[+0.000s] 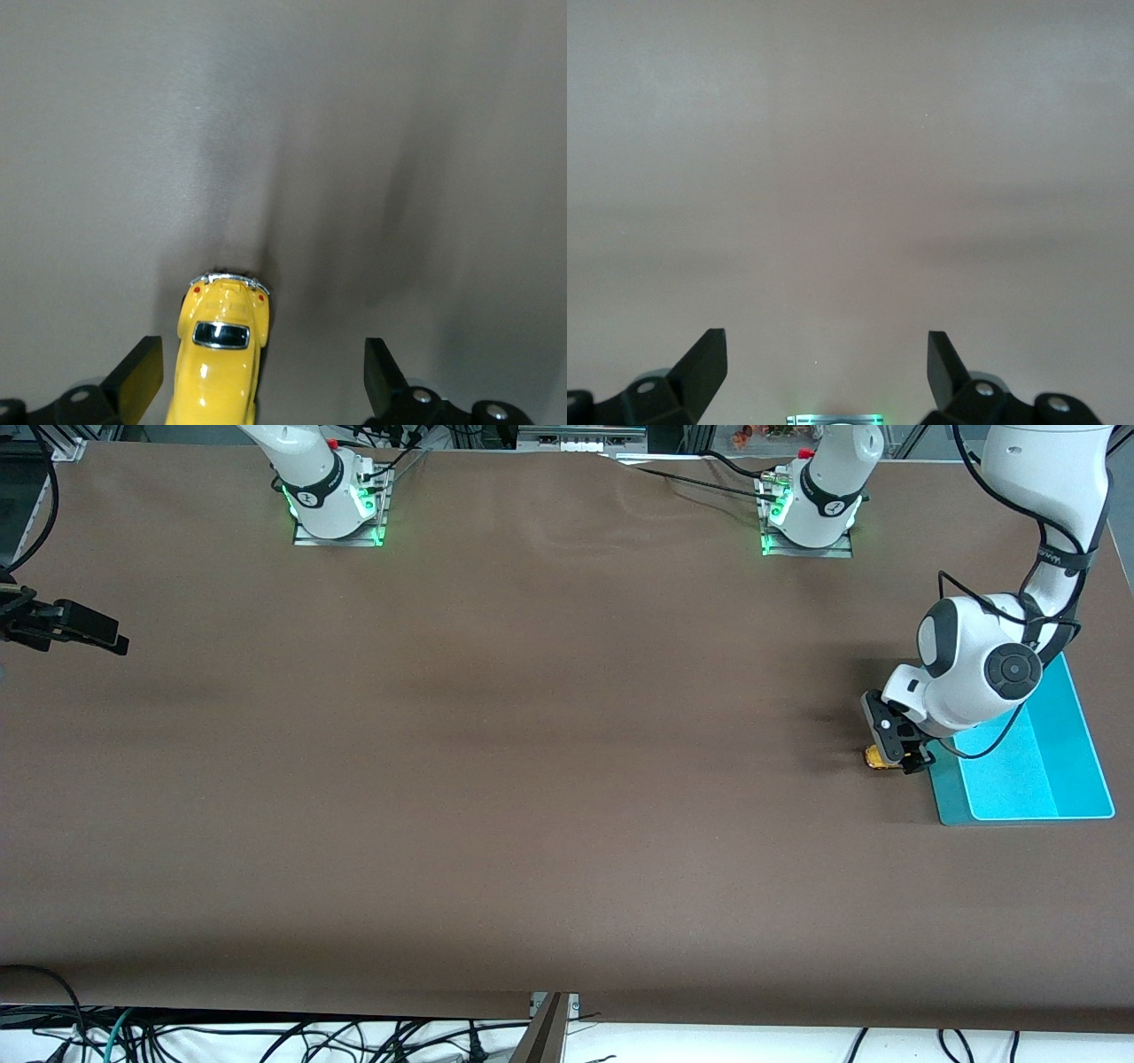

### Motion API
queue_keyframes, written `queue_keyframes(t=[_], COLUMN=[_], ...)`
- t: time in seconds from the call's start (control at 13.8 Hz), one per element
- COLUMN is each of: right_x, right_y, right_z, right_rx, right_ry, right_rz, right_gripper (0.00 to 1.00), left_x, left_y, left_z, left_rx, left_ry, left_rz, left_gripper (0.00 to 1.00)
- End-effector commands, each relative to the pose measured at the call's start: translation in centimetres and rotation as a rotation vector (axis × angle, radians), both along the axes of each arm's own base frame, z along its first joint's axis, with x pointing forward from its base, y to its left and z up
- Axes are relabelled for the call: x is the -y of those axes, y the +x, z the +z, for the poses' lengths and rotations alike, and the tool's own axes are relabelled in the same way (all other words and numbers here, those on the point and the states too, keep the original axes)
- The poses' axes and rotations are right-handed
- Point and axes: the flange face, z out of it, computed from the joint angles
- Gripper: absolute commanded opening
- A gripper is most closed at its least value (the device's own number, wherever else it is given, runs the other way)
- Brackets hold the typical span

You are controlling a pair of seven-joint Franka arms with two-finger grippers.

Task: Wind and store yellow beetle car
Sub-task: 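Lower the open left gripper onto the car beside the cyan bin, then close the left gripper on the car and lift it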

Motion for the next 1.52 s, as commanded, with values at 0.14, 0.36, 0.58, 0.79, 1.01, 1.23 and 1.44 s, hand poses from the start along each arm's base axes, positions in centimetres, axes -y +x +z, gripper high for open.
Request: queue_keyframes(t=[0.14, 0.36, 0.58, 0.79, 1.01, 1.23, 1.44], right_x=[-0.1, -0.4, -0.4, -0.4, -0.4, -0.4, -0.4], right_y=[-0.1, -0.1, 0.0, 0.0, 0.1, 0.1, 0.1], right_z=[0.0, 0.0, -0.1, -0.1, -0.2, -0.2, -0.2], right_rx=[0.0, -0.002, -0.003, -0.003, -0.005, -0.005, -0.003], right_ry=[0.005, -0.001, -0.003, -0.002, -0.003, -0.003, -0.001], right_rz=[0.012, 0.019, 0.018, 0.018, 0.019, 0.019, 0.019], right_gripper=[1.0, 1.0, 1.0, 1.0, 1.0, 1.0, 1.0], left_x=[-0.8, -1.3, -2.2, -2.9, -3.0, -3.9, -4.2], left_y=[1.2, 1.5, 1.7, 1.6, 1.7, 2.3, 4.0], left_z=[-1.6, -1.8, -1.7, -2.3, -2.3, 0.8, 4.2], left_rx=[0.037, 0.038, 0.044, 0.042, 0.061, 0.107, 0.077], left_ry=[0.003, 0.006, 0.008, 0.005, 0.005, 0.013, 0.012], left_rz=[-0.116, -0.113, -0.1, -0.078, -0.071, -0.061, -0.053], left_gripper=[1.0, 1.0, 1.0, 1.0, 0.31, 0.0, 0.0])
